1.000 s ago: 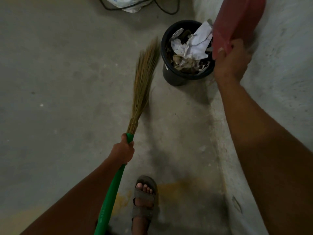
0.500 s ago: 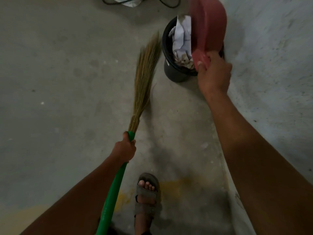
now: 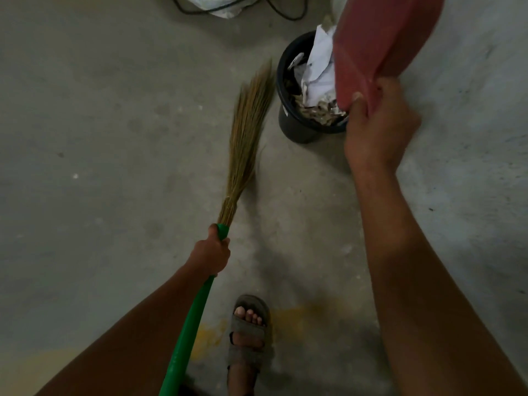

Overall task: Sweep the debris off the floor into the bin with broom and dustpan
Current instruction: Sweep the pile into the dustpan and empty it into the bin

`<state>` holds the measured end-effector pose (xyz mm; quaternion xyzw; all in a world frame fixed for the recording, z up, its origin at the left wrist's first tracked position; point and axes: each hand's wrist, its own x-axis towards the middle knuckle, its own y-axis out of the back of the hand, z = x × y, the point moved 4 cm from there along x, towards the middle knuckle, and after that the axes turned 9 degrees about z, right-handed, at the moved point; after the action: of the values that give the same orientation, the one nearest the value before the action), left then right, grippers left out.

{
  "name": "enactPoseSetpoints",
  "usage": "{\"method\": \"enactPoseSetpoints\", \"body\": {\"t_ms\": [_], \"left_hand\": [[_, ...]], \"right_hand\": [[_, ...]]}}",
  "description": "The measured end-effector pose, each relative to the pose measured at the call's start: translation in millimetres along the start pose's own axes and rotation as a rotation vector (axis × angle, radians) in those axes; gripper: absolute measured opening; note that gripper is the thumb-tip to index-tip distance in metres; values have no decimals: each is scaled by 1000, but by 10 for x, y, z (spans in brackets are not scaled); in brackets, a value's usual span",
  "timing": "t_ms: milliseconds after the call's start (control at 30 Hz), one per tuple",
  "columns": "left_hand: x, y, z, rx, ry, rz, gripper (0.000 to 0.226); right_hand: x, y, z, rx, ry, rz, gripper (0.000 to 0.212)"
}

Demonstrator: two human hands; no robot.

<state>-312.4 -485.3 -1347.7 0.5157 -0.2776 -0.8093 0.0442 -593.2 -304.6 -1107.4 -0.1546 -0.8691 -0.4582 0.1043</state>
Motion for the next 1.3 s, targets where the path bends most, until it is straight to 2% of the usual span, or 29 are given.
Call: {"method": "enactPoseSetpoints", "body": {"t_ms": [167,267,333,400,467,567,800,900,1133,1300], "left_hand": [[24,36,-4,25,-3,-5,51],[19,35,-10,24,-6,-13,49],[23,34,-11,34,-14,-6,50],[30,25,-10,42,-13,4,50],[41,7,-16,48,-7,6,51],[37,-11,-14,41,-4,3,48],[-14,20,16,20,2,2,48],[-97,69,42,24,-5,34,49],[-522,250,-39,-15,-173,324,42],[-649,456,-31,-9,-207,375,42]], "right_hand": [[149,-463,102,-183,17,-253,29],[318,-643,84,-261,19,-332,30],[395,-720,63,-308,14,-379,37],[426,-783,113,-331,-38,-416,45],[405,-860,229,-365,-68,-426,44],[266,-927,343,-408,-70,-424,38],[73,-859,442,-269,-113,-386,37],[-55,-622,410,-182,-57,-272,36],[-502,-45,447,66,-85,75,38],[-765,34,482,68,-58,-37,39]]}}
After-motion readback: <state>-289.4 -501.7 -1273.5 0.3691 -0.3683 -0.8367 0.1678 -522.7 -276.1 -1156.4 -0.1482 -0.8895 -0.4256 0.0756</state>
